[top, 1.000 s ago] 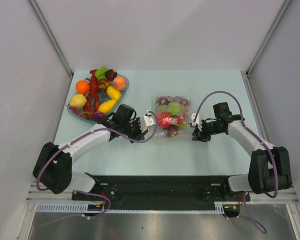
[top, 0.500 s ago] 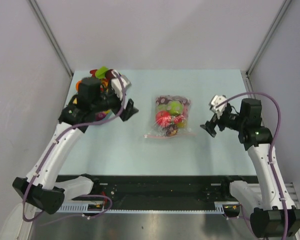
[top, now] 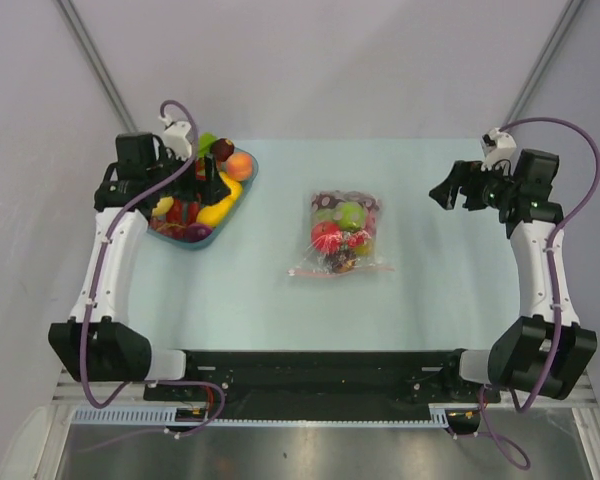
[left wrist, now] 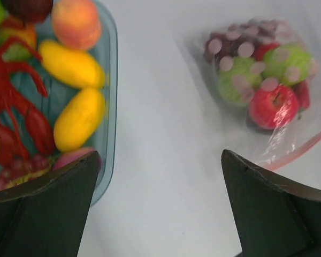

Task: Place the food in the zip-top bag and seal the zipper
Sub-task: Reset both arms

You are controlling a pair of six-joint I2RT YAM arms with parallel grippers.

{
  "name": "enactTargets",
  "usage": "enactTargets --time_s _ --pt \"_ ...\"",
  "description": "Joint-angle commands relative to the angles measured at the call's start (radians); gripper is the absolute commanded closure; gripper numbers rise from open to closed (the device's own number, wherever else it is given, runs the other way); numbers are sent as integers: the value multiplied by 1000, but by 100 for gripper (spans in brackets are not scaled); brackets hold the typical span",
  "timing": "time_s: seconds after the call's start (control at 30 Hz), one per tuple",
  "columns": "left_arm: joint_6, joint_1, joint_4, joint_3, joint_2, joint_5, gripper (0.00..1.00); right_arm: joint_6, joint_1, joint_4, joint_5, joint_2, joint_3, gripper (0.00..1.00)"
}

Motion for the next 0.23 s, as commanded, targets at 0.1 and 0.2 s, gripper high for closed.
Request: enactTargets --time_s 0.1,0.2 --pt "-19 57 21 -138 -74 -20 0 74 -30 -2 -16 1 31 0" --pt "-17 57 12 -93 -79 -49 0 78 -32 9 -14 2 53 0"
